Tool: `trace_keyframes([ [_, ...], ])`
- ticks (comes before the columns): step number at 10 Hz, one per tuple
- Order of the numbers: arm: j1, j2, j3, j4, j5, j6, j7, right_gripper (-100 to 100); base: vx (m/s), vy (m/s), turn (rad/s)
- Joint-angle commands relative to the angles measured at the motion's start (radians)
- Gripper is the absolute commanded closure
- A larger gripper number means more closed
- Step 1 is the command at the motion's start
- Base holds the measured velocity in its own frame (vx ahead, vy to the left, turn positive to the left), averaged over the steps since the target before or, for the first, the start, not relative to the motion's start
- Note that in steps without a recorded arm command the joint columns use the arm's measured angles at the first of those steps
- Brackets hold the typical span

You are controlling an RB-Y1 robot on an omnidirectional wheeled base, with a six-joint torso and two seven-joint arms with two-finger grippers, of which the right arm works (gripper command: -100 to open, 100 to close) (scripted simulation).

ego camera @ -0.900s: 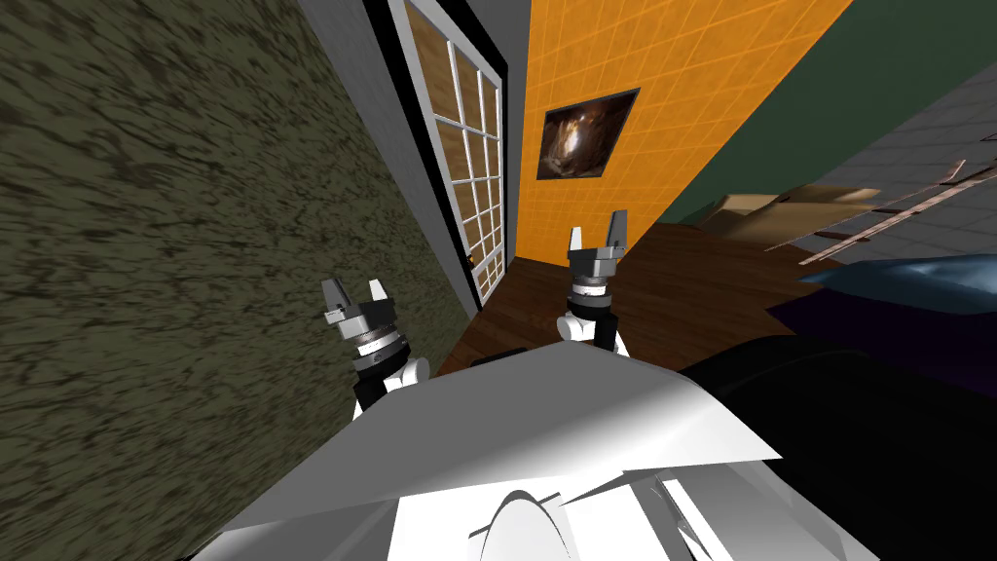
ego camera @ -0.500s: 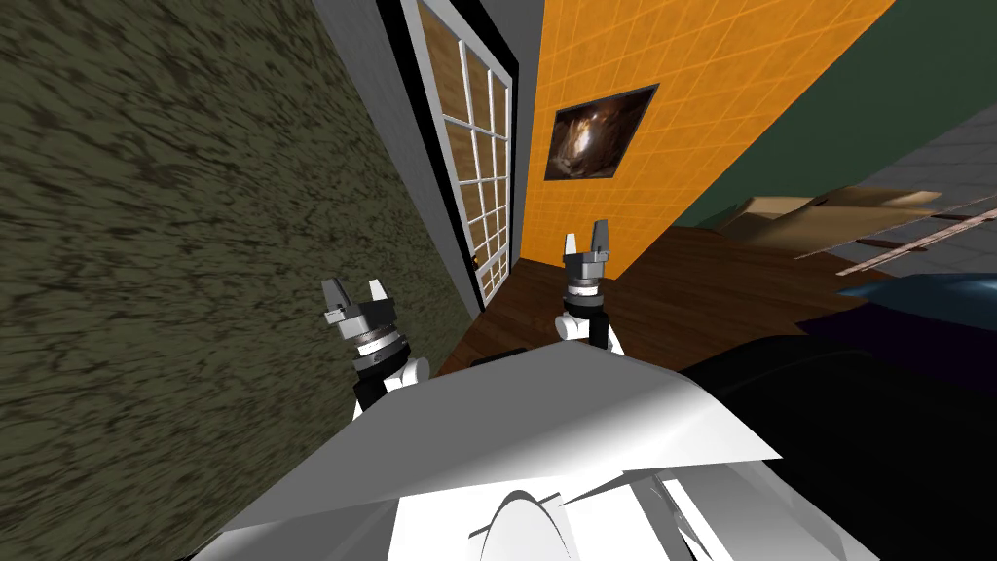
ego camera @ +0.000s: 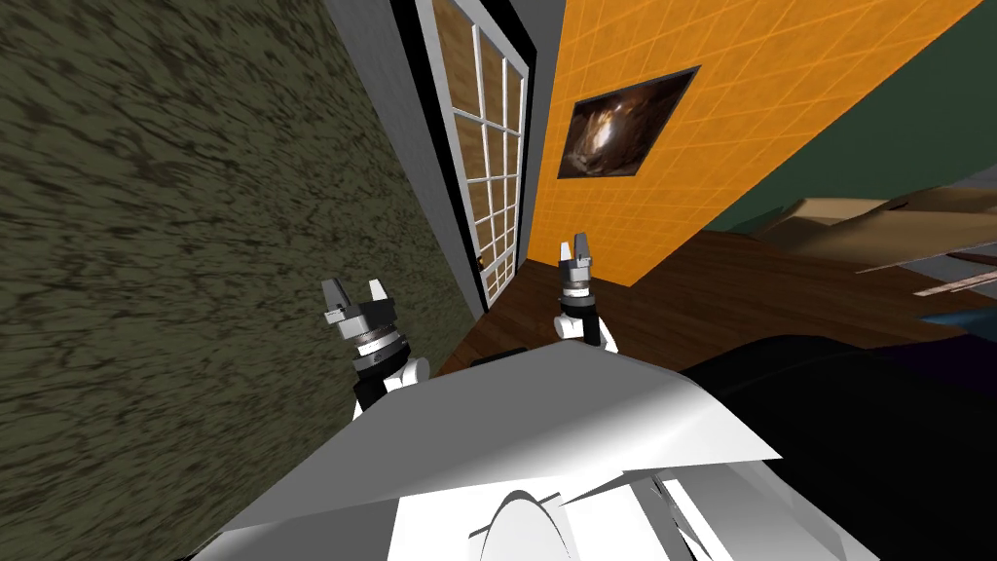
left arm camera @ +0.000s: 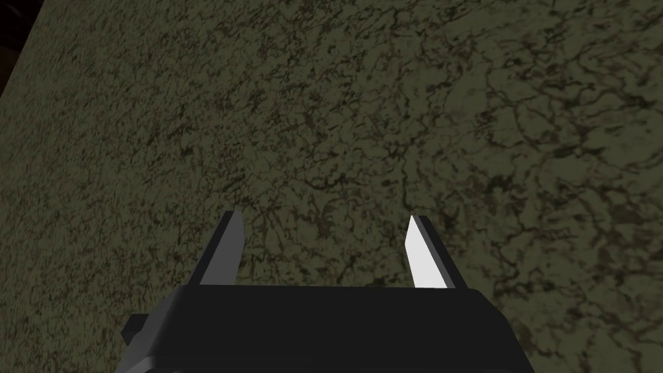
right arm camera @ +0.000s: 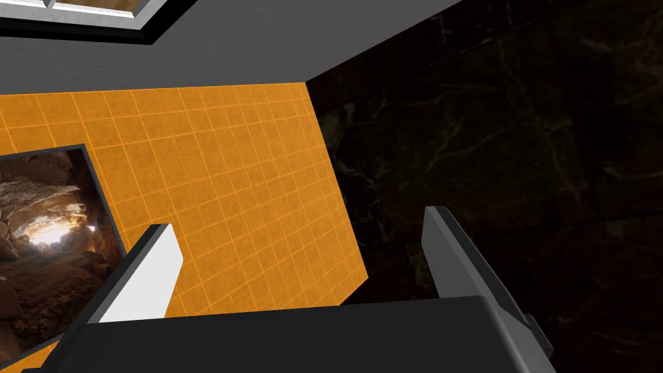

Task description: Pull the door open

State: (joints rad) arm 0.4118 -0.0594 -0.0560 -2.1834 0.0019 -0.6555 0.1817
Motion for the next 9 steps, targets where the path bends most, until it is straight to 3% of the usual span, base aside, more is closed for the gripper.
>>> trace_keyframes([
  [1,-0.013,-0.004,-0.012,0.049,0.02,-0.009,0.032,-100,0.083,-0.041,0.152],
  [6,-0.043,-0.012,-0.04,0.174,0.08,-0.035,0.121,-100,0.063,-0.039,0.136],
  [7,-0.043,-0.012,-0.04,0.178,0.08,-0.035,0.121,-100,0.054,-0.035,0.066],
  [9,-0.06,-0.015,-0.056,0.241,0.113,-0.05,0.17,-100,0.063,-0.035,0.137],
])
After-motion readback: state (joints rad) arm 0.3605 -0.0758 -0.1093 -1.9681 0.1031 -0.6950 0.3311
